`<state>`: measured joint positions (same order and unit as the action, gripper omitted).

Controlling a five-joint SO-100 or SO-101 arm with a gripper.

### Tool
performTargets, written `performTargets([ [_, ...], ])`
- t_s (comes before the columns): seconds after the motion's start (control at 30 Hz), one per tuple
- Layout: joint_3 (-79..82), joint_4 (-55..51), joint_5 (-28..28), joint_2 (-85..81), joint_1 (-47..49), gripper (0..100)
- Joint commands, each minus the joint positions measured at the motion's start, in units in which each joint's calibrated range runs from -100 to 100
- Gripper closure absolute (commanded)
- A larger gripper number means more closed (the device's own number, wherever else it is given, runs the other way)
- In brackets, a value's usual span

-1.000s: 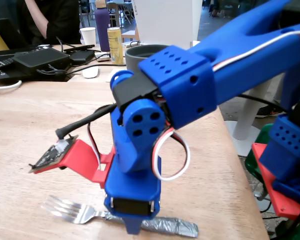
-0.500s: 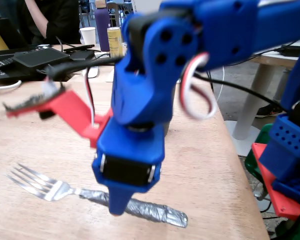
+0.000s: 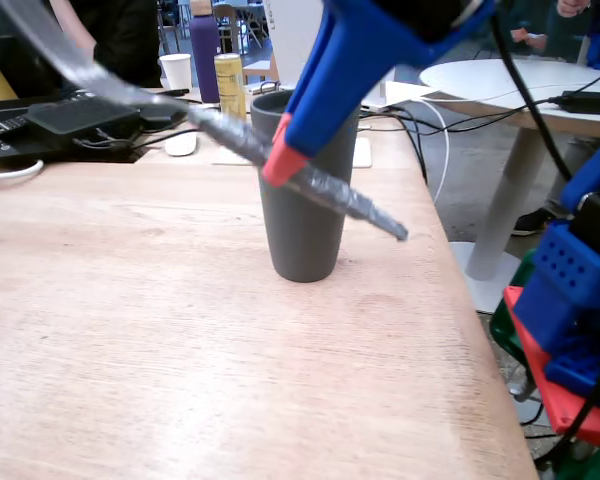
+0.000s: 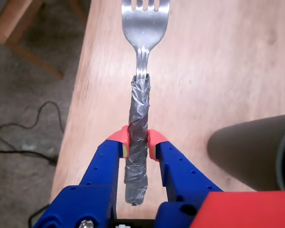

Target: Grab the fork and place it in gray glass

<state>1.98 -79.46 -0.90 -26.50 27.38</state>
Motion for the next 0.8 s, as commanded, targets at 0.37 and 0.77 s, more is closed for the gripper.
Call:
performTargets([
  [0.37, -0.7, 30.1, 9.5, -12.9, -16.7, 100],
  [0.77, 28.8, 50.7, 13.4, -24.8, -27.2, 100],
])
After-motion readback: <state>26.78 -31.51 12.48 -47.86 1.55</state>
